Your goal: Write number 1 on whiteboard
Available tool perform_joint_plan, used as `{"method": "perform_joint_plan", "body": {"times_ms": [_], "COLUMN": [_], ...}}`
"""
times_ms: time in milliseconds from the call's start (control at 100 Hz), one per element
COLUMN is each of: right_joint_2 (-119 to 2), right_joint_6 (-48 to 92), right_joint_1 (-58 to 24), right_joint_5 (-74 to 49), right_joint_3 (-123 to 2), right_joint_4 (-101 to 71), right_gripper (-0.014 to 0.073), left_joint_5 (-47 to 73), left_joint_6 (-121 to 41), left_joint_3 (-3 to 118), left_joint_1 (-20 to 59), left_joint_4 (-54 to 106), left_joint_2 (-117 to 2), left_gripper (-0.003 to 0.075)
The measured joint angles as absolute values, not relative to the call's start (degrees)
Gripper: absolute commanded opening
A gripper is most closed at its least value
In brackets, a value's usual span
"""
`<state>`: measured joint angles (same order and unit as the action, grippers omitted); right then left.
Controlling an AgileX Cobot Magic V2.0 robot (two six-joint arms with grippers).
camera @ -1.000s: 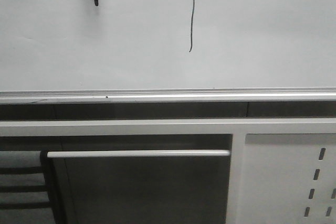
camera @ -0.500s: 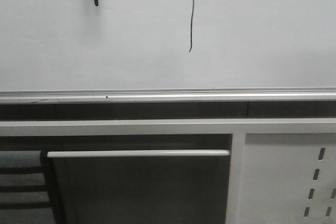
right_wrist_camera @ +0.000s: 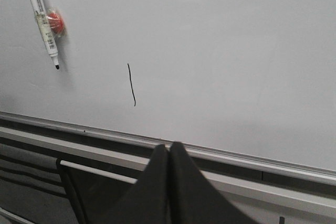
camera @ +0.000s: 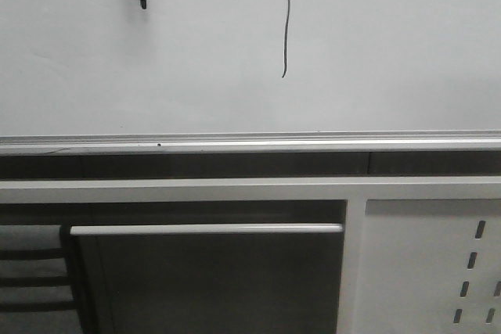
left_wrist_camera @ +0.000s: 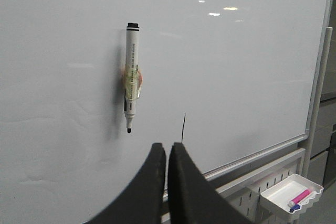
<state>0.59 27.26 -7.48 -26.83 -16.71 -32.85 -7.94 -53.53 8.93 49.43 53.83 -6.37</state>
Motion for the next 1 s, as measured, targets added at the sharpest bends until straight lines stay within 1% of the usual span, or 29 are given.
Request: {"method": "perform_joint_plan", "body": {"times_ms": [420,480,540,630,790,870,1000], "right_joint_2": [0.6,0.6,0.6,0.6,0.6,0.6,0.6], "right_joint_6": [27.3,27.3,27.1,27.1,27.1,27.1,27.1], "right_joint_1": [-7.5,-7.5,-7.5,-7.5,-7.5,-7.5,-7.5], "right_joint_5": [-26.9,-26.9,-26.9,-26.9,-27.0,-27.0,-27.0], "right_joint_3": [-16.7,-16.7,-16.7,-16.7,-16.7,-16.7,-16.7], "right_joint_4": [-33.0,-33.0,-33.0,-33.0,-33.0,-33.0,-33.0], "right_gripper": [-0.0064,-0.0064,-0.0064,-0.0064,-0.0064,-0.0064,-0.0064], "left_joint_5": [-7.9,-7.7,-7.4,-7.6,-6.0,-3.5,-1.4], "left_joint_6": [-53.5,-52.9,-47.8,-35.8,-17.0,-11.3,-8.0], "left_joint_3": [8.9,8.9,8.8,8.5,6.5,5.4,2.8], "left_joint_1": [49.4,49.2,47.8,42.1,26.7,20.6,15.7], "left_joint_4": [53.5,50.4,44.8,33.7,17.4,11.3,7.3], "left_joint_2": [-6.4,-6.4,-6.4,-6.4,-6.2,-5.0,-0.8], "left_gripper": [-0.0020,-0.0020,-0.0020,-0.0020,-0.0020,-0.0020,-0.0020]}}
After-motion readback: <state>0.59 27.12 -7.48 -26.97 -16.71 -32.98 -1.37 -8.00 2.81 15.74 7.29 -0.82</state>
